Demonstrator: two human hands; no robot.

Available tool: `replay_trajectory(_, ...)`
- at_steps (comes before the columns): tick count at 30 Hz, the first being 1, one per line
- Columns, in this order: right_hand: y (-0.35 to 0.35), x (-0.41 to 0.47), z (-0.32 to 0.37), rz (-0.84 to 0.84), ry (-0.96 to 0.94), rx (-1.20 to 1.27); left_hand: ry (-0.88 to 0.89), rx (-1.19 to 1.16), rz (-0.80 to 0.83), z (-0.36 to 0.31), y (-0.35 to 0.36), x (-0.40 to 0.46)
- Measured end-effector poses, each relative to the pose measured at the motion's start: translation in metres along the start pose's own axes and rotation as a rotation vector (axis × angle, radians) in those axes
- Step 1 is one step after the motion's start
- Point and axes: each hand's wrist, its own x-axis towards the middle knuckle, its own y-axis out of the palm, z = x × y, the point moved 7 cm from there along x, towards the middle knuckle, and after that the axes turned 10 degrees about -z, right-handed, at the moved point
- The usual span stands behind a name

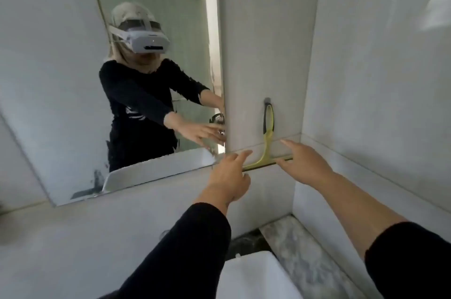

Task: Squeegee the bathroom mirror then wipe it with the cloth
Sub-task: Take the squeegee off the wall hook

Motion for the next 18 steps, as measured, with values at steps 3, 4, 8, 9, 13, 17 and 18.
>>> replay_trajectory(3,0.013,0.027,-0.015,-0.032,0.049,0.085,-0.003,-0.008,-0.002,0.004,0.033,0.022)
replay_trajectory(4,0.016,0.034,-0.015,-0.035,0.065,0.115,0.0,0.005,-0.001,0.008,0.046,0.028)
replay_trajectory(8,0.029,0.076,-0.012,-0.153,0.1,0.283,0.039,0.094,-0.091,0.013,0.079,0.05)
replay_trajectory(9,0.033,0.085,-0.01,-0.202,0.095,0.329,0.044,0.125,-0.111,0.015,0.086,0.049)
replay_trajectory(13,0.051,0.1,-0.003,-0.395,0.07,0.465,0.093,0.207,-0.171,0.02,0.106,0.046)
replay_trajectory(17,0.056,0.099,-0.007,-0.468,0.054,0.538,0.073,0.209,-0.209,0.02,0.112,0.045)
replay_trajectory(18,0.055,0.1,-0.006,-0.454,0.046,0.53,0.069,0.202,-0.224,0.019,0.112,0.044)
